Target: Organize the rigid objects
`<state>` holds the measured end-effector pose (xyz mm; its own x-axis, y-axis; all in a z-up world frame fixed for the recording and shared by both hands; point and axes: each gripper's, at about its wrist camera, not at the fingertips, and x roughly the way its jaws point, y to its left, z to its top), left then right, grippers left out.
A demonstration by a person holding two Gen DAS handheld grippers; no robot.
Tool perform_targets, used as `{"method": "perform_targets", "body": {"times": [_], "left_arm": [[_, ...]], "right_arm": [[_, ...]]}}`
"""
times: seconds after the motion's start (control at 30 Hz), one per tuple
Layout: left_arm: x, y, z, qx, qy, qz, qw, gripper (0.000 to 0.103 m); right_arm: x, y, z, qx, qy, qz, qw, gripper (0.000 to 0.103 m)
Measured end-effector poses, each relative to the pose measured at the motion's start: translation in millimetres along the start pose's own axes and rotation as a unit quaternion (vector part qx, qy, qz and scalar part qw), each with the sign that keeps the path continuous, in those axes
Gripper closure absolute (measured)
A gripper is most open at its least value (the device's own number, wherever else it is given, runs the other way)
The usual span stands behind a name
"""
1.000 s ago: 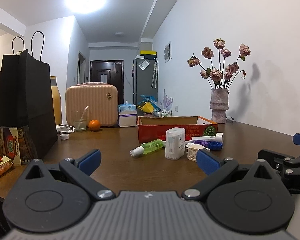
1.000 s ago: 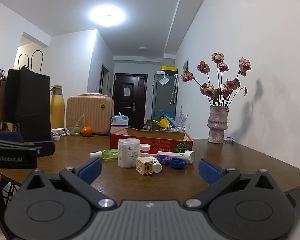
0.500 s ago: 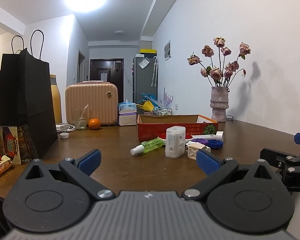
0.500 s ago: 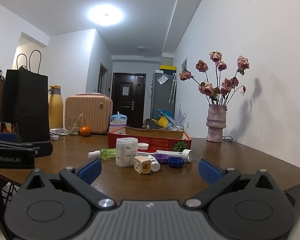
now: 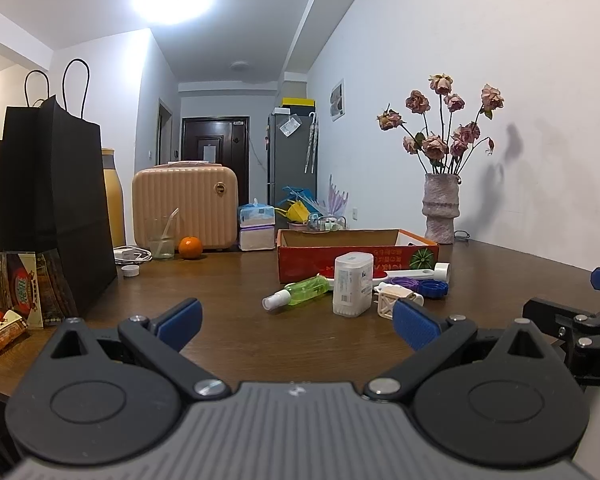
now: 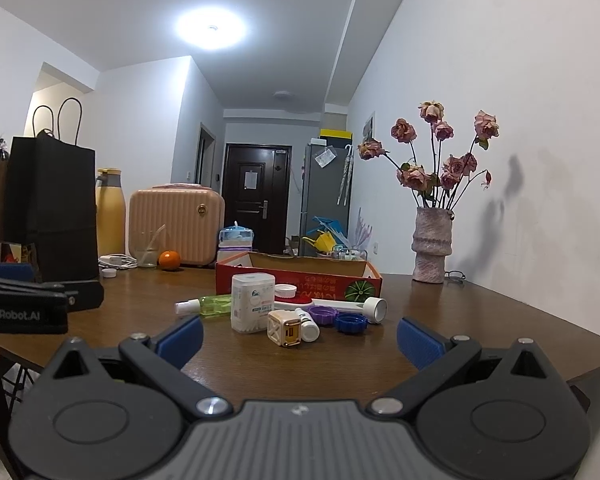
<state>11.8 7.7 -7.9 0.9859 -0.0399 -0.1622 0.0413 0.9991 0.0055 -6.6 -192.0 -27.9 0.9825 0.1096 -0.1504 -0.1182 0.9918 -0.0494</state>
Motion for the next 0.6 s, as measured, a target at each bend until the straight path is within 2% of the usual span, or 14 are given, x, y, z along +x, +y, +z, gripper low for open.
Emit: {"method": "perform_targets", "body": {"times": [0.6], "left_arm": [[2.6,2.3,0.7,0.000,0.012,0.000,0.9999,0.000]], "right_arm": [[2.4,-3.5,-0.4,0.011,0.005,0.004,1.000,0.000]]}}
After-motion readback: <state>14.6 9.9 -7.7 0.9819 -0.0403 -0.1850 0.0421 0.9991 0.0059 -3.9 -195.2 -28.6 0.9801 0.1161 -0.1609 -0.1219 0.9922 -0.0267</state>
